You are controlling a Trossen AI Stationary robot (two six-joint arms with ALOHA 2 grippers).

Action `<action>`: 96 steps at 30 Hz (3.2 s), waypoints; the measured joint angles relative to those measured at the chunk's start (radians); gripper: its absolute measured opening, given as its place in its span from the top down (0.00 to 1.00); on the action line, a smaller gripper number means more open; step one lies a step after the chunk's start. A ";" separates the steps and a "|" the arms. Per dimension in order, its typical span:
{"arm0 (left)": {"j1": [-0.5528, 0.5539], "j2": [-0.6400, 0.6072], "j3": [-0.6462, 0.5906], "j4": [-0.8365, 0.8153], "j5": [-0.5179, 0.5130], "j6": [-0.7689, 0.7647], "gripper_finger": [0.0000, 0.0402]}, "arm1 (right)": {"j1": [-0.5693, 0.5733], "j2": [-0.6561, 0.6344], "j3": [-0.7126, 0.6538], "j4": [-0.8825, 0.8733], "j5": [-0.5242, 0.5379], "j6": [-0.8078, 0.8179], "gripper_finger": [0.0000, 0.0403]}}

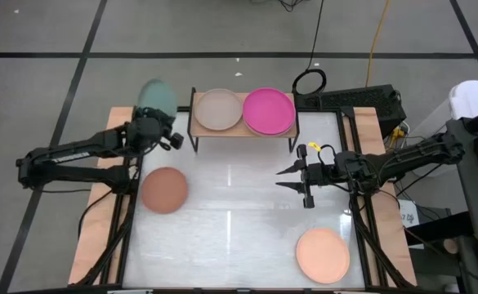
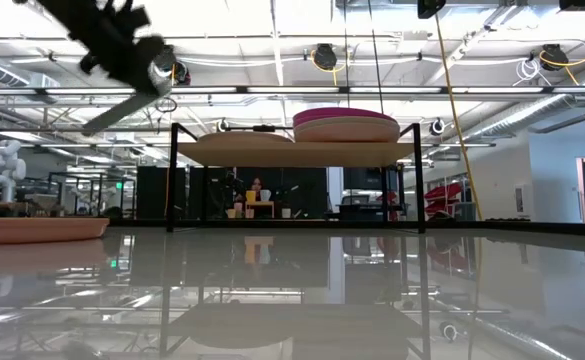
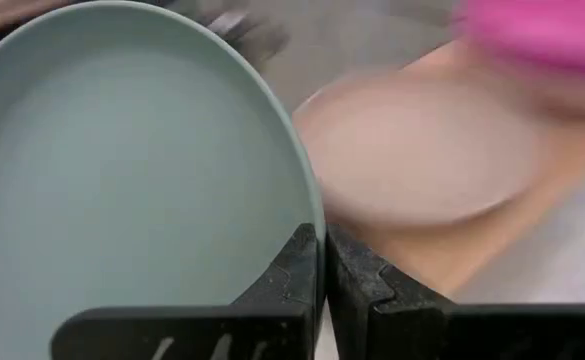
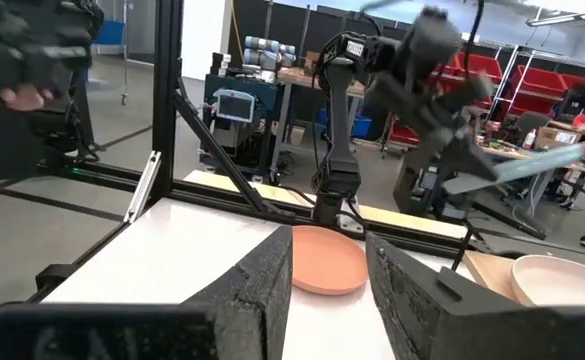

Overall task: Place and stack plates onto a shelf
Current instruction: Stack the light green plate on top of the gray plate on the shelf, then stack the light orange plate on top of the light green plate on the shelf

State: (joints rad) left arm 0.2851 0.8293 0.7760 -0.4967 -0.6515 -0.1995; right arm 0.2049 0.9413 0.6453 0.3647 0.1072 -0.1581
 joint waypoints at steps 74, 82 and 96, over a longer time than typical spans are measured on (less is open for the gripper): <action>-0.257 0.120 0.113 0.490 0.493 0.193 0.78 | 0.000 0.000 0.000 -0.043 -0.002 0.067 0.72; -0.418 0.042 -0.228 0.929 0.425 0.162 0.78 | 0.004 0.041 0.199 -0.478 -0.007 0.156 0.72; -0.451 0.041 -0.337 1.121 0.412 0.171 0.78 | 0.204 0.274 0.303 -0.818 -0.267 0.572 0.72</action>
State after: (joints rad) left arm -0.1658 0.8705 0.4389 0.6247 -0.2394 -0.0288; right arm 0.4086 1.2152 0.9486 -0.4529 -0.1598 0.4142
